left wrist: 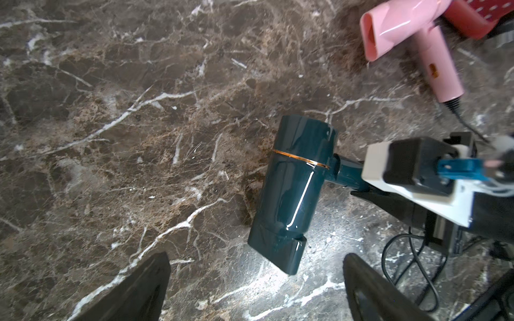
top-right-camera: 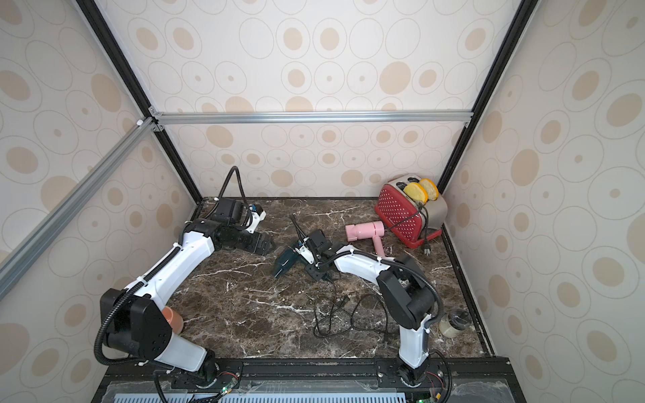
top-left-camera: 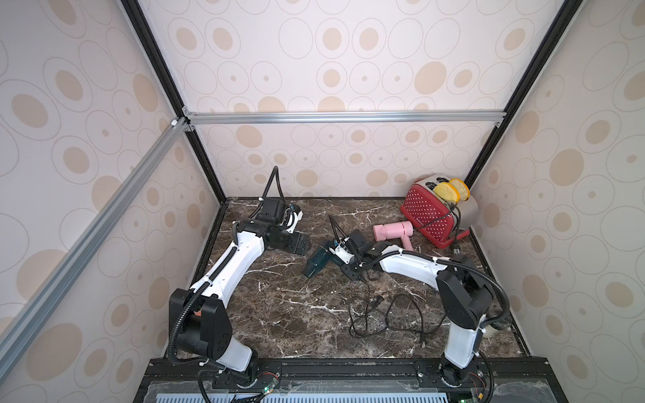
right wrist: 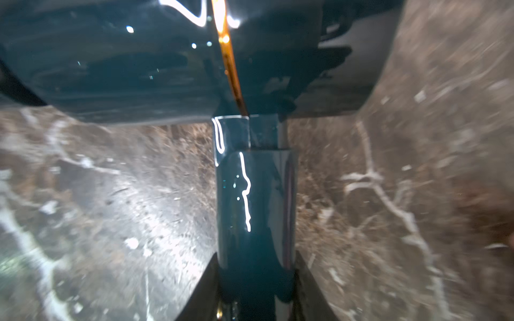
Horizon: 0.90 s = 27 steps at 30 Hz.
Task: Wrap the cord around the hair dryer
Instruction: Pick up the hair dryer from the center of the board.
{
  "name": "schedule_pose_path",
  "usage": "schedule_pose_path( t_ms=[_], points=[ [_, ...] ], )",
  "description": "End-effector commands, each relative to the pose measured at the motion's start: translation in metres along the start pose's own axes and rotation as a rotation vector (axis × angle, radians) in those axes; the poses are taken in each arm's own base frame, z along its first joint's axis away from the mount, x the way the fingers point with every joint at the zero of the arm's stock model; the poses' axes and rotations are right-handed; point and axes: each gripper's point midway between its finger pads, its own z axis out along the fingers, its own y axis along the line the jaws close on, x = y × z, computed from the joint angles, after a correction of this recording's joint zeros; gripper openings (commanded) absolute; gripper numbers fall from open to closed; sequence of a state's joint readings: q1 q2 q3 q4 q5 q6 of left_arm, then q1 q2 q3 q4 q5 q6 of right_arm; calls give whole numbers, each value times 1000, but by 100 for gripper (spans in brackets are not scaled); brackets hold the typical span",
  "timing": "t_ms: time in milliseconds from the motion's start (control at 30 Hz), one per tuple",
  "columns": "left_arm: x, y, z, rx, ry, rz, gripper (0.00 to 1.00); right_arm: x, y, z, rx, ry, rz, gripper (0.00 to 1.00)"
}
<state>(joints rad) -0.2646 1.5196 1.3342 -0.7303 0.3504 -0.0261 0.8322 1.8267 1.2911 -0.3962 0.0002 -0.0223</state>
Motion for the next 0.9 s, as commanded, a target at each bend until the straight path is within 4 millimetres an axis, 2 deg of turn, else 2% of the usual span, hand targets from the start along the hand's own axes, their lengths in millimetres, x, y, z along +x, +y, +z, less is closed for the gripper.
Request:
schedule_pose_path(
  t_ms=[0, 100, 267, 467, 667, 867],
  points=[
    [-13, -29, -9, 153, -32, 20, 99, -35, -4, -43, 22, -148, -119, 0],
    [-27, -42, -18, 227, -78, 14, 99, -42, 0, -67, 9, -188, -168, 0],
    [-61, -63, -46, 372, -218, -1, 99, -51, -3, -106, 63, -260, -218, 0],
    [-90, -86, -64, 541, -301, -31, 99, -63, 0, -141, 123, -323, -282, 0],
    [-96, -101, -67, 685, -299, -65, 99, -75, -9, -168, 198, -389, -299, 0],
    [-98, -116, -87, 790, -311, -71, 96, -88, -18, -185, 261, -430, -323, 0]
  ],
)
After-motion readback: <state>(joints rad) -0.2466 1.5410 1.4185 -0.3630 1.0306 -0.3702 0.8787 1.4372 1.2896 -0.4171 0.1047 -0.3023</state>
